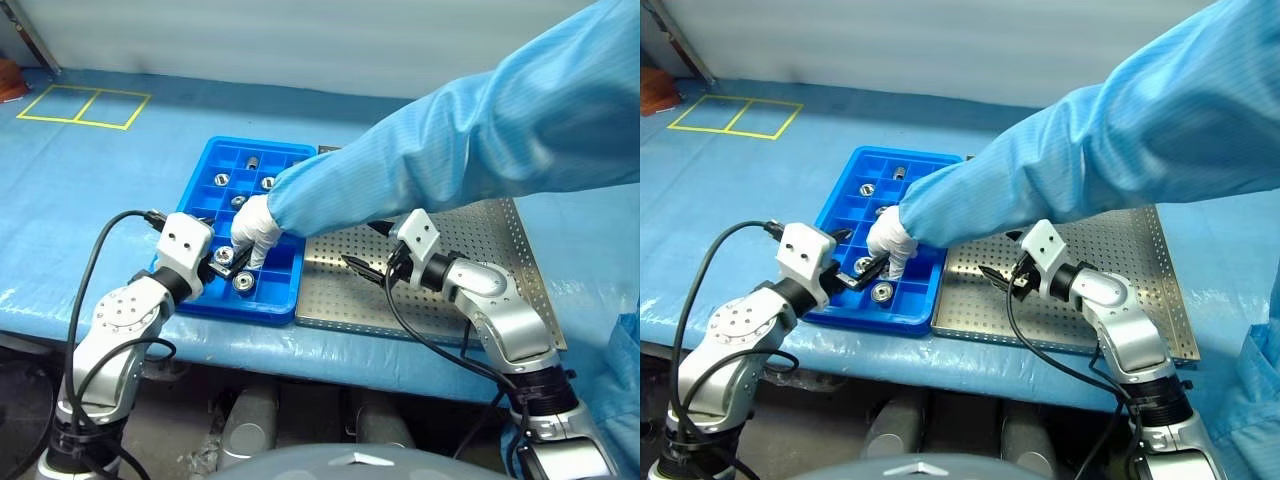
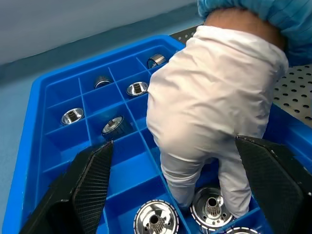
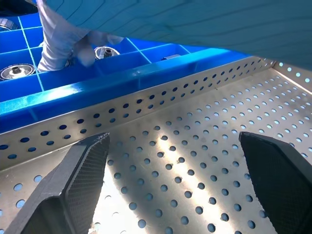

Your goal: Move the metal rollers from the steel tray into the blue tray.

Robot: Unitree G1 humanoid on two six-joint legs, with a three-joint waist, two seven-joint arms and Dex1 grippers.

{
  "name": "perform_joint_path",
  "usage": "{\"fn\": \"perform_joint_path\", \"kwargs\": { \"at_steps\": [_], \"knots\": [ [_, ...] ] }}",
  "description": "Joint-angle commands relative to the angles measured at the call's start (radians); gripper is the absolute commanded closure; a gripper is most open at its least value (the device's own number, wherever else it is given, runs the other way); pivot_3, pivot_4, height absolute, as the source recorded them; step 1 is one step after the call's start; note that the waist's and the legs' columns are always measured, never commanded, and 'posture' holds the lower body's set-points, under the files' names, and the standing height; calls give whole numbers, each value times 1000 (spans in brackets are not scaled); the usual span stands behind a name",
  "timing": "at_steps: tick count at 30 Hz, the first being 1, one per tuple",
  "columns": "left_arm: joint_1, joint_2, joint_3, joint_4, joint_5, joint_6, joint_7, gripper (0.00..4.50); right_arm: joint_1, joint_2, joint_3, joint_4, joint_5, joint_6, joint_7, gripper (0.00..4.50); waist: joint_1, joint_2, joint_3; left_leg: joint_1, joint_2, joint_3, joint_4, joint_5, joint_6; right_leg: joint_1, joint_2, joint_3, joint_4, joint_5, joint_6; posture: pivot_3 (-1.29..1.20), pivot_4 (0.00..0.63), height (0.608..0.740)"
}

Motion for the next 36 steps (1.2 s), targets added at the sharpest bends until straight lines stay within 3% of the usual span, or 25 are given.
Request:
{"fn": "perform_joint_path", "kwargs": {
  "at_steps": [1,36],
  "knots": [
    [3,16,39,-54,-7,2,3,131,-15,3,-2,-7,-3,-27,-2,26,0,0,0,0,0,0,0,0,0,0,0,0,0,0,0,329,150,740],
    [33,30,130,-64,-7,11,23,131,-33,18,1,29,-39,-54,-21,26,0,0,0,0,0,0,0,0,0,0,0,0,0,0,0,332,150,740]
  ]
}}
